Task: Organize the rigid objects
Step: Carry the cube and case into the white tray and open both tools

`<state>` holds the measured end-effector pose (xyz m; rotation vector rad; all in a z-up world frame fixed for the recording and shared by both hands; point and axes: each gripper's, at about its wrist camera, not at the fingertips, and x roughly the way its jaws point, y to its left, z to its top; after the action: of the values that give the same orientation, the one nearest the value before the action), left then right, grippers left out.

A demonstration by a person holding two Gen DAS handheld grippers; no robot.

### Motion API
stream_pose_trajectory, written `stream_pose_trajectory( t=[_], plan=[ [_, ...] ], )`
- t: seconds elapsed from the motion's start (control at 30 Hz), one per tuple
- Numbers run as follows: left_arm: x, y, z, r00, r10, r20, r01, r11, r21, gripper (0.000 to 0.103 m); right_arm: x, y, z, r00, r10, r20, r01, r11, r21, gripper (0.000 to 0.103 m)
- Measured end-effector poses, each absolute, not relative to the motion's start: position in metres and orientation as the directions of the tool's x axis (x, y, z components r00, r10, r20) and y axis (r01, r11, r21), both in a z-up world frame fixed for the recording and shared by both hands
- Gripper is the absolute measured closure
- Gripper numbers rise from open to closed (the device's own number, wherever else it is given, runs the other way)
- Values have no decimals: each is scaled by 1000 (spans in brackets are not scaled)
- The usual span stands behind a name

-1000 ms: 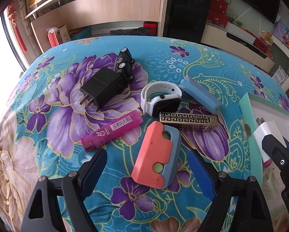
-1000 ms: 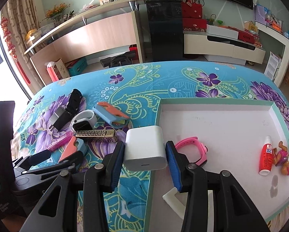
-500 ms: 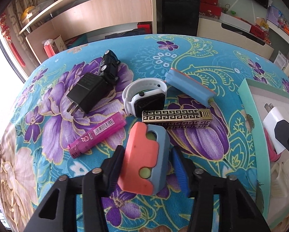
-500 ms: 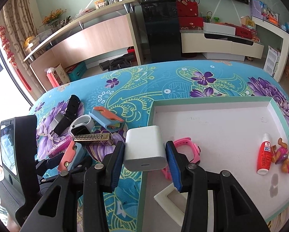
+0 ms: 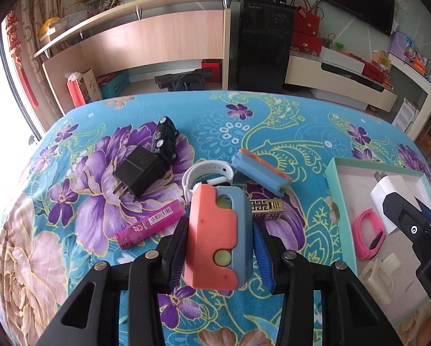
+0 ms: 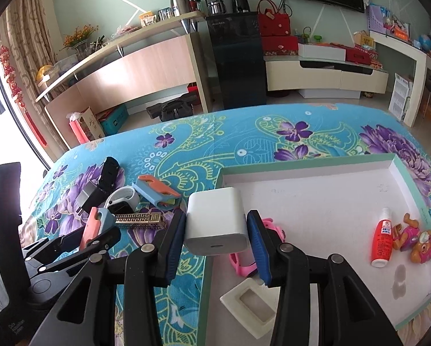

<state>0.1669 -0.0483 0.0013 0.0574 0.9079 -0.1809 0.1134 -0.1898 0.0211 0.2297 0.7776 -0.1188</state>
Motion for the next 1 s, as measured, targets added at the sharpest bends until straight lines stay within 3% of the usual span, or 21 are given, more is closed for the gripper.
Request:
stream_pose_trajectory(
  t=[0.23,1.0],
  plan=[
    [156,-62,23,633,-178,-754,231,972,-36,57,106,-211,32,733,-46,-678,225,958,178,58],
    [150,-202,27,516,-324,-793,529,848,-2,57,77,-334,-1,606,-197,-770,519,832,195,58]
  ],
)
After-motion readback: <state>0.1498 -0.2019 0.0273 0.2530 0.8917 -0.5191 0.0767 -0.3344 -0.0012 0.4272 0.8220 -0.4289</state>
